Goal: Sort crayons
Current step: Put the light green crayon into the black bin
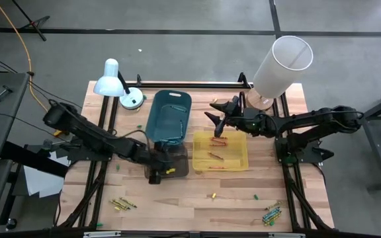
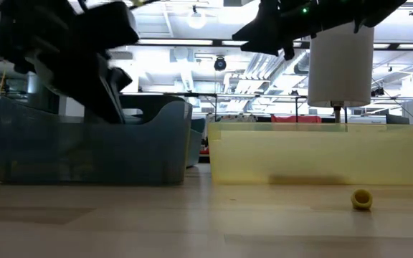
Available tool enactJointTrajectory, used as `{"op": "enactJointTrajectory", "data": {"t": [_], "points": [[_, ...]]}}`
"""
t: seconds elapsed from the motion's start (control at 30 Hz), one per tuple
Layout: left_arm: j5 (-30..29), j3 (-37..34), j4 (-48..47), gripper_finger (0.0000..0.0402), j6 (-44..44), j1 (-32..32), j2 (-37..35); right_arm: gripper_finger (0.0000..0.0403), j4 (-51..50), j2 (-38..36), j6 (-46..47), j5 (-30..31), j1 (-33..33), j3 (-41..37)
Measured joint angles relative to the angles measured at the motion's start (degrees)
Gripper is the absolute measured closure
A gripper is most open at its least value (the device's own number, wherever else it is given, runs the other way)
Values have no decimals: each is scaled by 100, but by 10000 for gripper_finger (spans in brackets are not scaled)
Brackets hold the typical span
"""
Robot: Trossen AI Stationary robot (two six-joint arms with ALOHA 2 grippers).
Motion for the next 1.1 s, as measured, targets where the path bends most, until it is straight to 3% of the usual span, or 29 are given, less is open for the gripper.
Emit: {"op": "enactJointTrajectory", "data": {"t": [0.17,0.5,0.83,1.1], "points": [[-8,440,-463,401,8,35,623,204,-58,0,99,-457,2,0],[-85,756,-808,395,558,33,1317,204,-139,0,97,-508,0,0],[37,909,-1000,282,554,35,1031,204,-167,0,97,-505,0,2],[-278,1428,-1574,209,668,35,-9,204,-256,0,97,-501,0,1]]}}
